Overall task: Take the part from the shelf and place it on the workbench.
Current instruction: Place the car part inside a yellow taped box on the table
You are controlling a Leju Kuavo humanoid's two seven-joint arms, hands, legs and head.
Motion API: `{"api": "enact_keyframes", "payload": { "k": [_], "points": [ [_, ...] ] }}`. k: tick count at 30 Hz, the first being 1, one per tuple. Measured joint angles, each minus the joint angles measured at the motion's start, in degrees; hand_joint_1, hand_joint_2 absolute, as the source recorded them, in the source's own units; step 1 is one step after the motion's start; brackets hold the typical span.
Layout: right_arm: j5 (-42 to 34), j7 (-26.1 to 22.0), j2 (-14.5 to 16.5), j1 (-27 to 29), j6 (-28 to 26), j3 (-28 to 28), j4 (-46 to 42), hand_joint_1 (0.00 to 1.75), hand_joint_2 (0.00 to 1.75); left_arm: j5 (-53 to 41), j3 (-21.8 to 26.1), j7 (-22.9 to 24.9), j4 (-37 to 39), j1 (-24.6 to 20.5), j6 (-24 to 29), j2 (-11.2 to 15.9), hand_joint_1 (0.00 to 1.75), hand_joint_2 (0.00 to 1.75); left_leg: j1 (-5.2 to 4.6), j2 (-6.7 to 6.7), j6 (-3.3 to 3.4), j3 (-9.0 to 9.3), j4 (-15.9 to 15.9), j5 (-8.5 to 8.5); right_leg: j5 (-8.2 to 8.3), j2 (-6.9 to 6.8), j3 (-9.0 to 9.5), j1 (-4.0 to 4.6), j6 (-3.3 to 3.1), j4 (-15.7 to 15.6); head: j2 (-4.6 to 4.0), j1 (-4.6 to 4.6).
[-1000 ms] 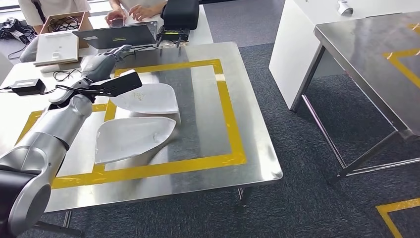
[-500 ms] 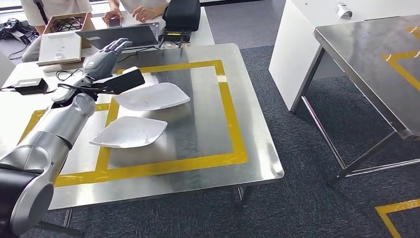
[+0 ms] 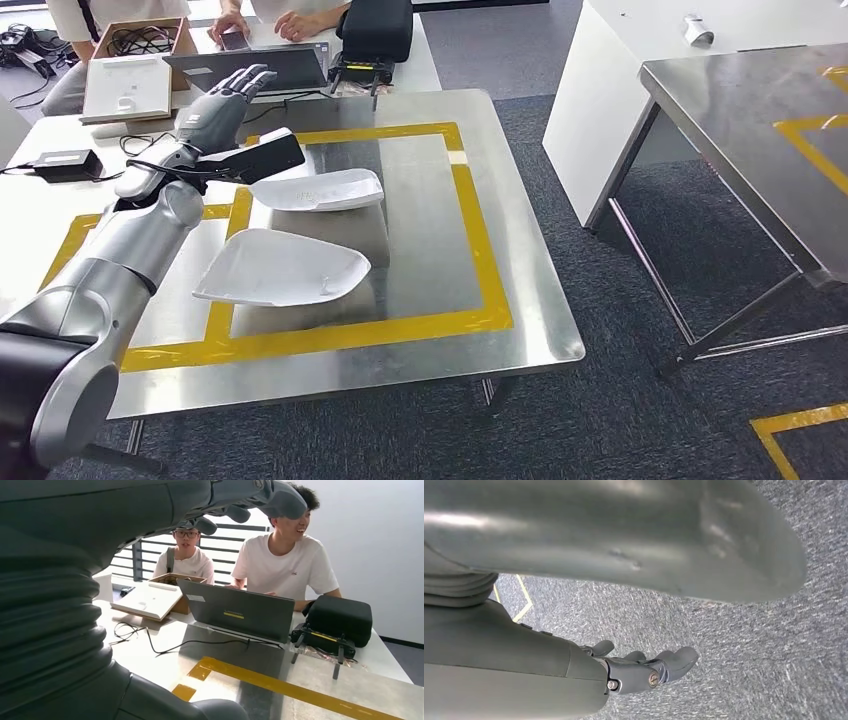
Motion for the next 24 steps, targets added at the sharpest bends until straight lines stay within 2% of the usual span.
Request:
{"api": "enact_keyframes", "payload": {
  "k": [1,2,3,4,6,7,8,10,12,13,14,15,17,18,19,20,22,23,24],
  "points": [
    [0.0,0.01,0.01,0.01,0.0,-0.01,0.0,0.0,0.0,-0.02,0.11,-0.1,-0.02,0.03,0.0,-0.06,0.0,1.75,0.02,0.08,0.01,-0.17,0.06,0.05,-1.82,-0.07,-1.6,-0.09,0.22,3.82,0.0,0.14],
    [0.01,0.01,0.01,0.03,-0.01,-0.02,0.0,0.0,0.0,-0.02,0.19,-0.22,-0.02,0.11,0.0,-0.14,0.0,1.75,0.06,0.13,-0.04,-0.36,0.15,0.09,-2.74,-0.12,-2.71,-0.17,0.41,6.63,0.0,0.25],
    [0.03,0.0,0.01,0.05,-0.02,-0.03,0.0,0.0,0.0,-0.02,0.25,-0.32,-0.01,0.19,0.0,-0.22,0.0,1.75,0.12,0.16,-0.13,-0.56,0.28,0.15,-2.53,-0.17,-2.92,-0.25,0.55,7.54,0.0,0.38],
    [0.09,-0.04,0.01,0.04,-0.02,-0.04,0.0,0.0,0.0,-0.02,0.29,-0.45,-0.02,0.25,0.0,-0.29,0.0,1.75,0.23,0.16,-0.26,-0.78,0.47,0.21,-1.25,-0.22,-1.98,-0.34,0.66,6.07,0.0,0.59],
    [0.28,-0.2,0.01,-0.01,-0.02,-0.03,0.0,0.0,0.0,-0.02,0.42,-0.7,-0.04,0.23,0.0,-0.35,0.0,1.75,0.46,0.15,-0.71,-1.22,0.91,0.31,2.08,-0.33,2.24,-0.51,0.72,-1.59,0.0,1.27],
    [0.38,-0.31,0.01,-0.03,-0.02,-0.03,0.0,0.0,0.0,-0.02,0.53,-0.81,-0.05,0.2,0.0,-0.32,0.0,1.75,0.51,0.15,-1.07,-1.44,1.07,0.41,3.23,-0.27,3.94,-0.4,0.51,-4.83,0.0,1.65],
    [0.45,-0.38,0.01,-0.02,-0.02,-0.02,0.0,0.0,0.0,-0.02,0.63,-0.91,-0.06,0.18,0.0,-0.31,0.0,1.75,0.53,0.14,-1.48,-1.6,1.15,0.56,3.76,-0.18,4.88,-0.25,0.17,-6.76,0.0,2.02],
    [0.63,-0.46,0.01,0.02,-0.01,-0.02,0.0,0.0,0.0,-0.02,0.77,-1.04,-0.04,0.18,0.0,-0.22,0.0,1.75,0.51,0.07,-2.38,-1.8,0.94,1.07,4.09,0.03,4.82,0.23,-0.76,-7.35,0.0,2.7],
    [0.93,-0.48,0.03,-0.02,0.01,-0.02,0.0,0.0,0.0,-0.03,0.87,-1.18,-0.04,0.21,0.0,0.09,0.0,1.75,0.63,0.04,-3.14,-2.13,0.85,0.95,4.73,-0.05,4.6,0.1,-1.9,-8.04,0.0,3.39],
    [1.08,-0.49,0.07,-0.04,0.02,-0.02,0.0,0.0,0.0,-0.04,0.96,-1.28,-0.04,0.23,0.0,0.38,0.0,1.75,0.69,0.05,-3.37,-2.55,1.64,0.01,5.22,-0.12,4.49,0.01,-2.52,-8.43,0.0,3.65],
    [1.17,-0.49,0.11,-0.03,0.01,-0.02,0.0,0.0,0.0,-0.05,1.08,-1.4,-0.04,0.24,0.0,0.65,0.0,1.75,0.72,0.06,-3.47,-3.35,3.66,-1.68,5.69,-0.19,4.37,-0.1,-3.03,-8.8,0.0,3.96],
    [1.26,-0.49,0.16,-0.01,-0.01,-0.02,0.0,0.0,0.0,-0.06,1.19,-1.52,-0.02,0.28,-0.01,0.86,0.0,1.75,0.69,0.05,-3.53,-4.45,6.85,-3.87,5.97,-0.24,4.18,-0.03,-3.29,-8.91,0.0,4.19],
    [1.43,-0.5,0.19,0.05,-0.04,-0.02,0.0,0.0,0.0,-0.07,1.44,-1.69,0.14,0.57,-0.07,1.25,0.0,1.75,0.69,0.03,-3.76,-6.62,14.1,-7.45,6.23,-0.27,3.81,0.01,-3.44,-8.82,0.0,4.55],
    [1.51,-0.5,0.21,0.05,-0.04,-0.02,0.0,0.0,0.0,-0.07,1.57,-1.72,0.26,0.81,-0.12,1.38,0.0,1.75,0.74,0.04,-3.89,-6.92,16.08,-7.94,6.24,-0.29,3.71,-0.03,-3.41,-8.69,0.0,4.55],
    [1.54,-0.5,0.25,0.04,-0.04,-0.02,0.0,0.0,0.0,-0.07,1.7,-1.73,0.36,1.02,-0.18,1.49,0.0,1.75,0.86,0.06,-4.05,-6.3,15.99,-7.33,6.2,-0.3,3.66,-0.14,-3.33,-8.51,0.0,4.55],
    [1.55,-0.49,0.3,0.03,-0.04,-0.02,0.0,0.0,0.0,-0.07,1.81,-1.74,0.4,1.13,-0.23,1.54,0.0,1.75,1.03,0.1,-4.24,-4.75,13.72,-5.85,6.09,-0.33,3.61,-0.33,-3.16,-8.26,0.0,4.57],
    [1.55,-0.44,0.26,-0.02,-0.06,-0.02,-0.04,0.0,0.0,-0.16,1.94,-1.75,0.44,1.05,-0.37,1.53,0.0,1.75,1.2,0.14,-4.88,-0.84,6.98,-3.51,5.69,-0.36,3.27,-0.61,-2.43,-7.56,0.0,4.5],
    [1.54,-0.38,0.22,-0.06,-0.08,-0.02,-0.07,0.0,0.0,-0.26,2.01,-1.75,0.45,1.01,-0.48,1.46,0.0,1.75,1.19,0.02,-4.98,0.45,4.7,-3.13,5.55,-0.32,2.96,-0.58,-1.98,-7.13,0.0,4.31],
    [1.51,-0.33,0.17,-0.09,-0.1,-0.02,-0.1,0.0,0.0,-0.38,2.07,-1.73,0.49,1.04,-0.61,1.36,0.0,1.75,1.11,-0.11,-4.88,0.99,3.73,-3.39,5.52,-0.24,2.65,-0.47,-1.57,-6.76,0.0,4.23]
  ]
}}
